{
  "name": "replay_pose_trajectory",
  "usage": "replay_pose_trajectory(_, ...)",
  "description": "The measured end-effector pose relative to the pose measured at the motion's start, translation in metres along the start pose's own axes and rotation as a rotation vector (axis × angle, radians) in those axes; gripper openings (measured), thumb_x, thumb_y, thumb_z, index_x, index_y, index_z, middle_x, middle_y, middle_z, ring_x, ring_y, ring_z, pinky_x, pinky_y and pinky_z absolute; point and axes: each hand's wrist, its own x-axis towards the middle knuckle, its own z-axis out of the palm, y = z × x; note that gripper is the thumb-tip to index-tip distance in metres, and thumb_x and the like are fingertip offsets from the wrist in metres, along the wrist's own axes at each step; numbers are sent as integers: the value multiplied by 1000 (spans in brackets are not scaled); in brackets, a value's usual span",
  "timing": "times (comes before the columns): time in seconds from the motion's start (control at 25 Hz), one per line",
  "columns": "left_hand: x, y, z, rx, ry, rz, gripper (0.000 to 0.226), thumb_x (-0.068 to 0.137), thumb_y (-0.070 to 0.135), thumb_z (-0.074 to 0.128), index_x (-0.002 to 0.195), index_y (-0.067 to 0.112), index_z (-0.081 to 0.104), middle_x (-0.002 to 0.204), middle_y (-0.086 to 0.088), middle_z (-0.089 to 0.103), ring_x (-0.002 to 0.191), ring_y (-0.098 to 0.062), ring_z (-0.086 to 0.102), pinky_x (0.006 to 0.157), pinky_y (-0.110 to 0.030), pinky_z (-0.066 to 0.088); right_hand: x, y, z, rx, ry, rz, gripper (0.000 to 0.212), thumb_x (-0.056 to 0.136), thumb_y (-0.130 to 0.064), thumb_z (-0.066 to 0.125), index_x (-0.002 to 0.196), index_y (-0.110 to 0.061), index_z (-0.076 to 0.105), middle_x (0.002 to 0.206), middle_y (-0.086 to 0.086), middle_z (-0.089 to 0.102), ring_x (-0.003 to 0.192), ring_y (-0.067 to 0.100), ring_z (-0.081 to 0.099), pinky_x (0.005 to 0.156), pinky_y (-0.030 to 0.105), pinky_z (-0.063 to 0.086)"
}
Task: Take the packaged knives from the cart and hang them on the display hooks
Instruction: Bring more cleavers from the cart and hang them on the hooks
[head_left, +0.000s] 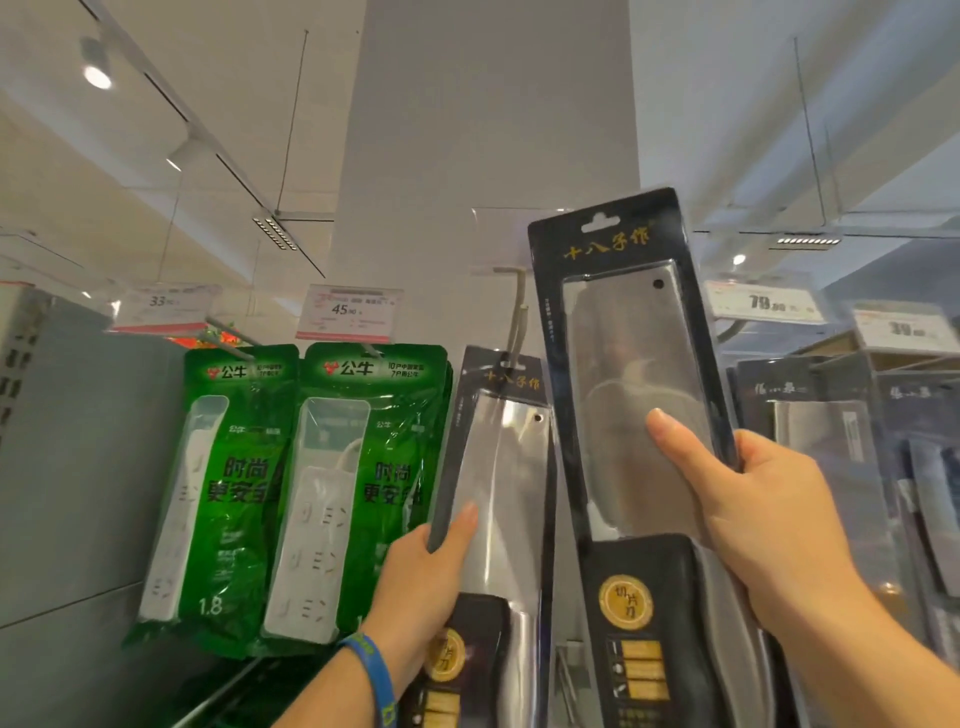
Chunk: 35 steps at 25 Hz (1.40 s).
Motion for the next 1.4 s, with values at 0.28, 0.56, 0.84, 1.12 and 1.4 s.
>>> replay_pose_trajectory(0.28, 39, -16, 38, 370, 4, -262, 74, 97, 60, 43, 142, 1, 42, 135, -15, 56, 121, -31, 56, 96, -32, 47, -11, -1, -6, -27, 12, 80, 76, 68, -79, 67, 56, -9, 39, 45, -5, 35, 43, 10, 30, 48, 31, 33)
replay_pose_trajectory(0.56, 20, 122, 1, 250, 139, 516, 70, 94, 45, 60, 153, 25, 29, 151, 7, 41, 130, -9, 46, 105, -29, 38, -19, 0, -7, 29, -43, 162, 82, 69, -77, 69, 64, 3, 52, 55, 12, 60, 52, 26, 57, 52, 48, 49)
replay_pose_trajectory(0.84, 49, 273, -22, 366, -89, 542, 46, 88, 30, 74, 130, 16, 60, 112, 0, 66, 98, -12, 63, 76, -18, 55, -24, 2, -2, 112, -149, 279, 94, 65, -80, 71, 93, 9, 66, 87, 28, 69, 84, 46, 66, 78, 59, 58)
replay_pose_trajectory(1.12, 63, 248, -14, 422, -122, 627, 16, 93, 36, 67, 90, 20, 68, 87, -2, 66, 68, -9, 54, 60, -18, 45, -50, -1, 17, 72, -194, 292, 81, 51, -84, 67, 69, -5, 68, 57, 10, 65, 51, 10, 51, 62, 40, 53)
replay_pose_trajectory(1.4, 63, 238, -16, 381, -81, 661, 18, 92, 37, 68, 87, 19, 66, 72, 7, 62, 55, 2, 54, 53, -11, 41, -75, -16, 52, 52, -244, 321, 72, 64, -78, 70, 57, -13, 40, 47, -1, 40, 46, 9, 35, 47, 22, 34)
